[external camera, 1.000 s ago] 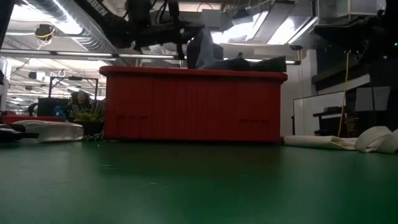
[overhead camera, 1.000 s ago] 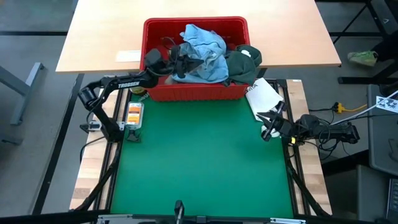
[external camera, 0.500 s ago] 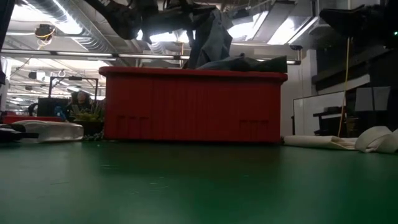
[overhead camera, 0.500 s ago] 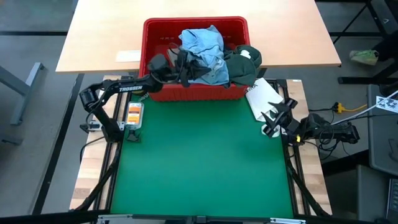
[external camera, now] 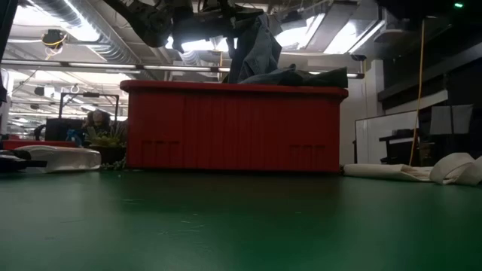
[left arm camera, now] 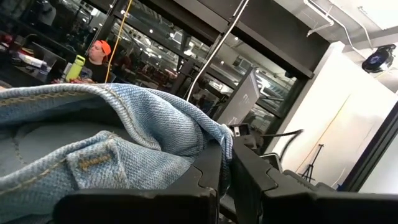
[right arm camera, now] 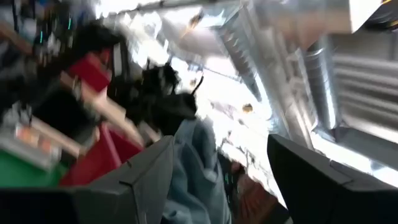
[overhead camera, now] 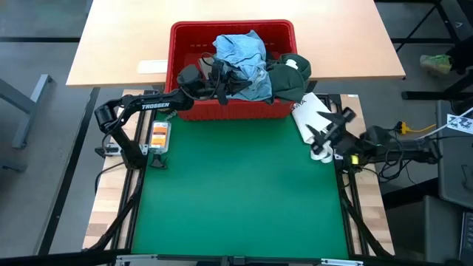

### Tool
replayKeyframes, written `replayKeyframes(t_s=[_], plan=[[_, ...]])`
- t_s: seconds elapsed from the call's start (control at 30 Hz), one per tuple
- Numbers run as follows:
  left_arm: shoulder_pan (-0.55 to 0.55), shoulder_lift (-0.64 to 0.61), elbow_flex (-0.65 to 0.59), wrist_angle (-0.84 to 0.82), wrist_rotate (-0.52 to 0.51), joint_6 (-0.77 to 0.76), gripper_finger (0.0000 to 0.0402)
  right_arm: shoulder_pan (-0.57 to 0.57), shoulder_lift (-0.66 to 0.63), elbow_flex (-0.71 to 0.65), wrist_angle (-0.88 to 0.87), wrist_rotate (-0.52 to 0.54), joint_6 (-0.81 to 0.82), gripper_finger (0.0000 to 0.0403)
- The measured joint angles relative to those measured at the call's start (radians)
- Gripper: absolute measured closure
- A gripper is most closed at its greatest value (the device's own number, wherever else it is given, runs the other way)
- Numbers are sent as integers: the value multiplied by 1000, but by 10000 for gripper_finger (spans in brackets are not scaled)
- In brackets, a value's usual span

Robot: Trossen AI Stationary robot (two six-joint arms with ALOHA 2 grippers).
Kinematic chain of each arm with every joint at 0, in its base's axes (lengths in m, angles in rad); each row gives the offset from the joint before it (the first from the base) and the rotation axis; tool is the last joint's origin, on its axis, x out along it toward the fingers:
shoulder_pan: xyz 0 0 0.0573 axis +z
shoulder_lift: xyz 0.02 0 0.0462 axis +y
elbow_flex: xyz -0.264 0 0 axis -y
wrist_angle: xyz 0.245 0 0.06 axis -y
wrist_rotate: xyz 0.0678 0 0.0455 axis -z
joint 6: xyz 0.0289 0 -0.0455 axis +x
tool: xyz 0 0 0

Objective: Fold Laundry from Bin
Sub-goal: Fold the blue pants

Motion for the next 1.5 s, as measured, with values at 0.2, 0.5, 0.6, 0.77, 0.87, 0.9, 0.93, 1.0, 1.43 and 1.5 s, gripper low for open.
replayKeyframes(t_s=[0.2, 0.5, 0.6, 0.77, 0.87, 0.9, 0.93, 1.0, 1.43, 1.5], plan=[[0, 0, 0, 0, 0, 0, 385, -2, 323, 196, 0, 175, -39, 144], [-1, 0, 0, -2, 0, 0, 385, -94, 727, 497, 0, 225, -39, 144], [-2, 0, 0, -2, 2, 0, 385, -132, 818, 583, -3, 225, -30, 144], [-2, 0, 0, -3, 16, 0, 385, -174, 910, 671, -48, 224, 40, 144], [-3, 0, 0, -3, 16, 0, 385, -187, 941, 691, -56, 219, 82, 144], [-3, 0, 0, -3, 16, 0, 385, -194, 946, 696, -55, 212, 98, 144], [-3, 0, 0, -3, 16, 0, 385, -200, 952, 697, -51, 206, 110, 144], [-4, 0, 0, -3, 16, -2, 385, -211, 959, 697, -48, 195, 130, 144], [-5, -1, 0, 0, 17, -4, 385, -307, 990, 697, -41, 35, 299, 210], [-6, -1, 0, 1, 17, -4, 385, -316, 990, 696, -32, 23, 303, 247]])
